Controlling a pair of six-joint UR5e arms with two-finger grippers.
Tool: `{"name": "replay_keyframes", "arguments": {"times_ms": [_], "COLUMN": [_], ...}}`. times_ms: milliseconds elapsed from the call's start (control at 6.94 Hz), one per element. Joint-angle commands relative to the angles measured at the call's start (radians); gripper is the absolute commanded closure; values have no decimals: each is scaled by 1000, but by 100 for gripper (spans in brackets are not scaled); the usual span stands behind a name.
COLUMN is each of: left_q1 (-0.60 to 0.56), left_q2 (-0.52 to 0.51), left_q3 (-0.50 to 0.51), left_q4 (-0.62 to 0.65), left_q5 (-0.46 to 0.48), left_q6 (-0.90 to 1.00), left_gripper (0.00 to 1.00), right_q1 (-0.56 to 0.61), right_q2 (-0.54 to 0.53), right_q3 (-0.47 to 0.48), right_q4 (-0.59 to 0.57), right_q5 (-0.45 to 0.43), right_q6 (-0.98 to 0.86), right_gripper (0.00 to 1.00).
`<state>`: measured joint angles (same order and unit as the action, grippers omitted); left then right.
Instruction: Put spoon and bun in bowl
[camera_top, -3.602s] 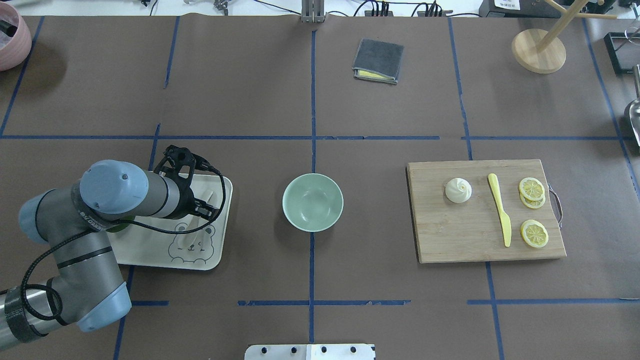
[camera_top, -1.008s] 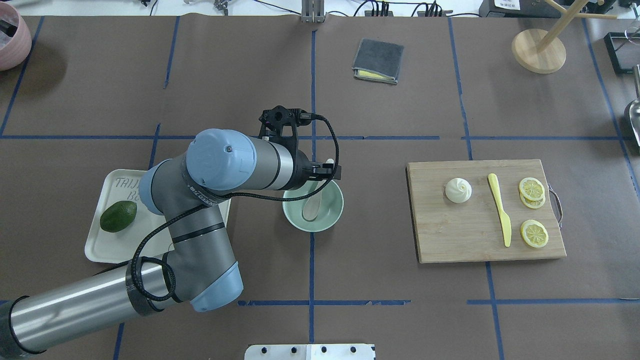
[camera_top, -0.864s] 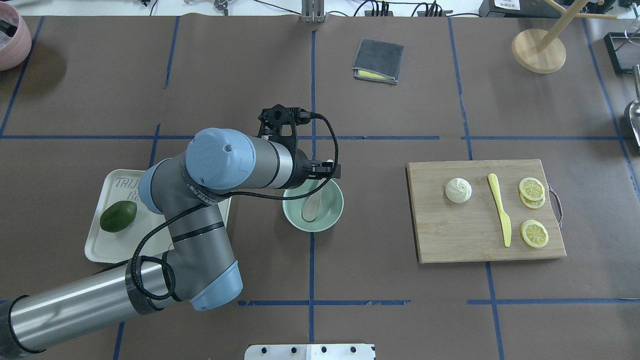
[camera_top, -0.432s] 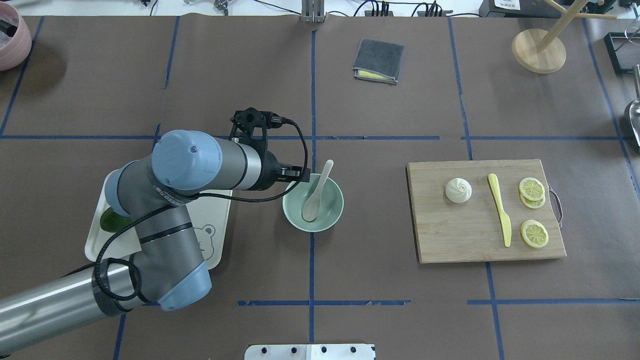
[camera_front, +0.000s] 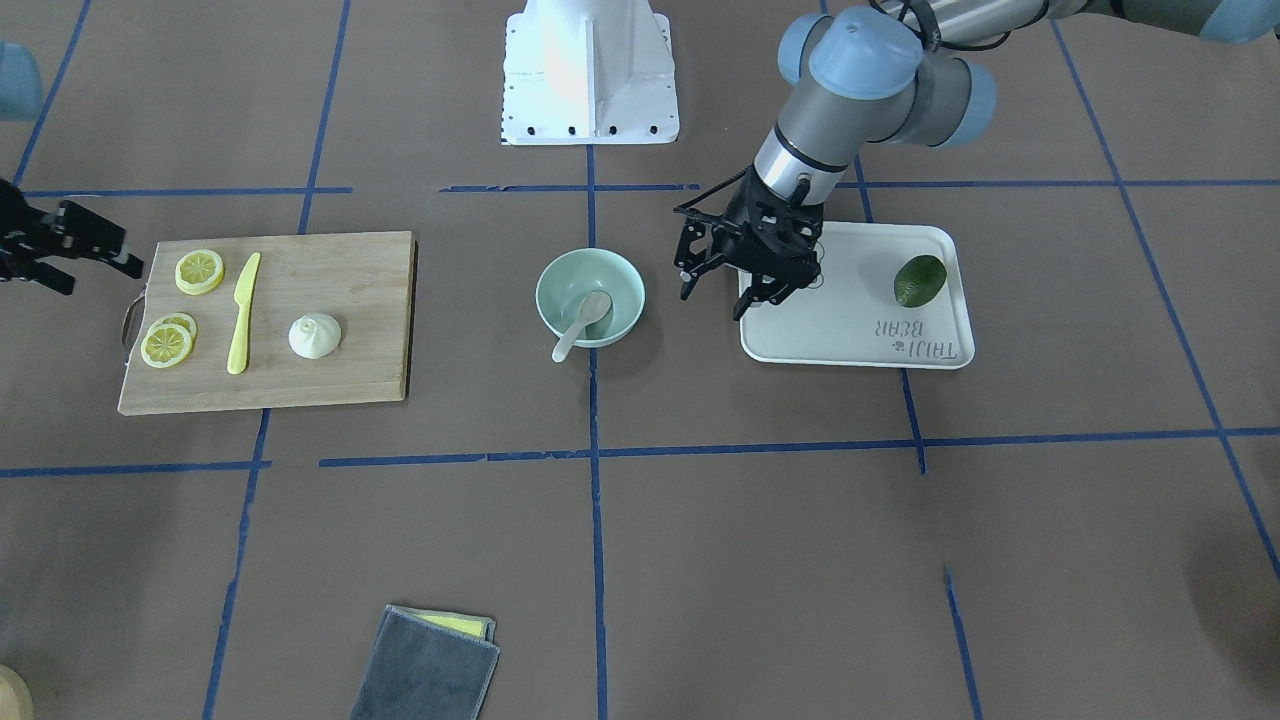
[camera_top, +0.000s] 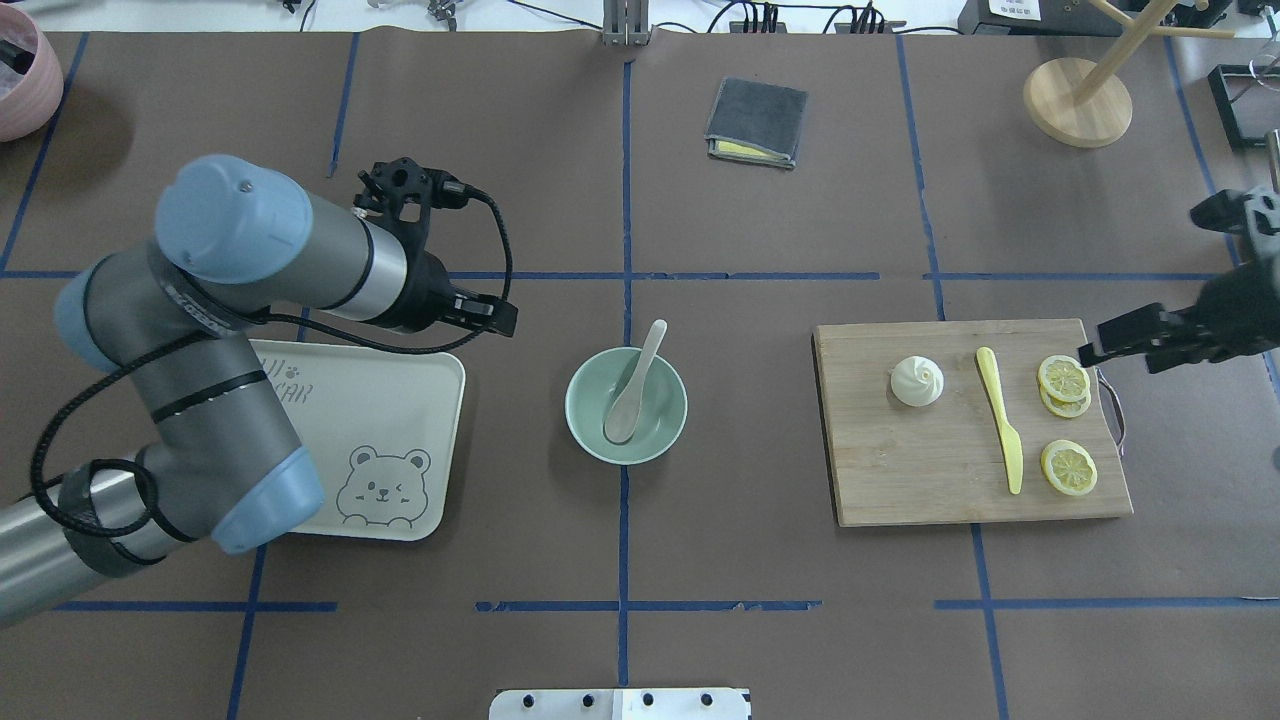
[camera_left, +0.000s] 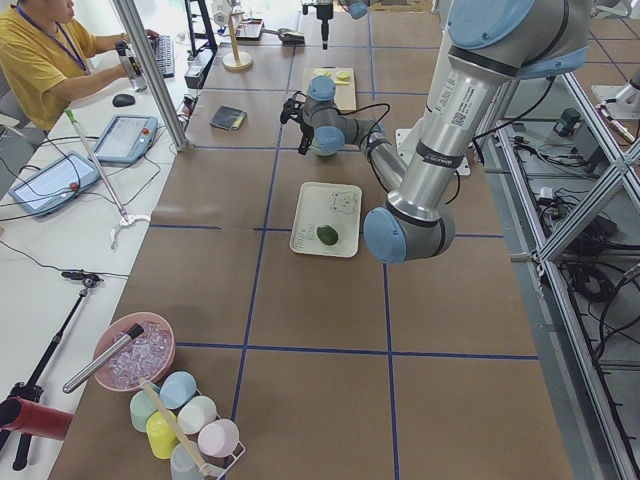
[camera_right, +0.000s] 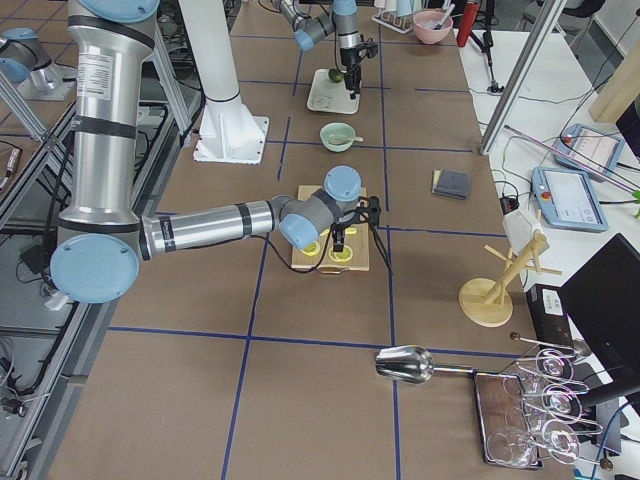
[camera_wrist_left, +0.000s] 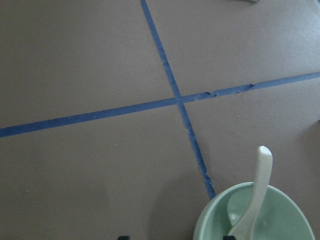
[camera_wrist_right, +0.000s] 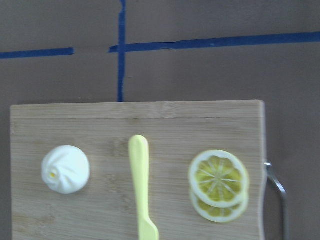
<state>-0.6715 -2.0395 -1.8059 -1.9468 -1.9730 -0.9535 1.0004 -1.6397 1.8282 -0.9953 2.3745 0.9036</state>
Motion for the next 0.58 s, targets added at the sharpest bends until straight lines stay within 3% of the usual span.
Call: {"name": "replay_keyframes", "arguments": {"times_ms": [0,432], "left_q1": [-56,-80], "left_q2": [61,122], "left_q3": [-58,-99], "left_q4": [37,37], "left_q5": [-53,-50], "left_q6": [38,65], "left_gripper": [32,29], "right_q1": [-158,-300], "right_q2": [86,115], "right_q3": [6,3], "right_q4": [24,20], "right_q5": [-160,-395], "right_q6": [138,136], "right_gripper": [0,2]}}
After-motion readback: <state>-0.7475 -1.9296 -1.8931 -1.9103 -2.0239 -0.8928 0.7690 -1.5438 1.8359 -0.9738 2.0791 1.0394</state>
